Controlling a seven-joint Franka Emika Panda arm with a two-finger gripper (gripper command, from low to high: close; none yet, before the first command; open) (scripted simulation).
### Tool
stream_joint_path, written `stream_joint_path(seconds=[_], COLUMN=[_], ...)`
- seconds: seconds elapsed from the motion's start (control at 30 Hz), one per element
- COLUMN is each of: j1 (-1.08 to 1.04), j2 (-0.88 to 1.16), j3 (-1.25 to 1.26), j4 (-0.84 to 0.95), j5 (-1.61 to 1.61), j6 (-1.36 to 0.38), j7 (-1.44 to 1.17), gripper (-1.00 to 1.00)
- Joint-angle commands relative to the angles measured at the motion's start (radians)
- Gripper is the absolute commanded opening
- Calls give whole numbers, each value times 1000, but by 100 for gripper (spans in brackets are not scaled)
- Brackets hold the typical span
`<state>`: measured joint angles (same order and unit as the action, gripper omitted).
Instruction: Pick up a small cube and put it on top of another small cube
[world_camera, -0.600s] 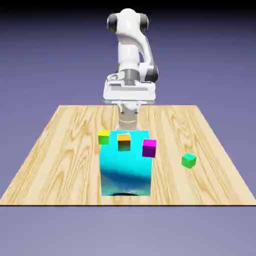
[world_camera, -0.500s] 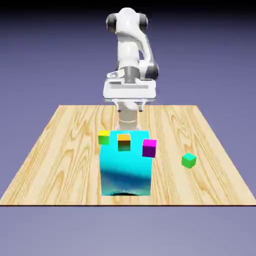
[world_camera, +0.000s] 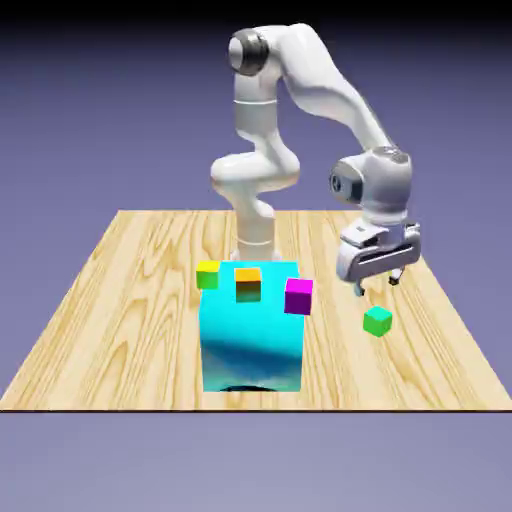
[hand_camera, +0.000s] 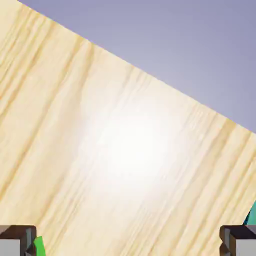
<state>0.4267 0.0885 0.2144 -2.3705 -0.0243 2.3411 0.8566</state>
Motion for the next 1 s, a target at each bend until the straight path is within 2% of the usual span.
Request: stream_joint_path(seconds=[0.0,0.17,0.33,0.37,0.57,0.97], j1=[6,62,93,93,84,-136], j2=[36,212,356,356,212,-92], j3=[21,135,95,95,159,-188], j4=[9,33,-13,-13,39,291], j5=[-8,-55,-126,-126,-38,-74], j6=[-23,-114,61,61,-128,-645], j7=[14,89,138,138,50,-431], gripper=[0,0,0,-100,-100,-100])
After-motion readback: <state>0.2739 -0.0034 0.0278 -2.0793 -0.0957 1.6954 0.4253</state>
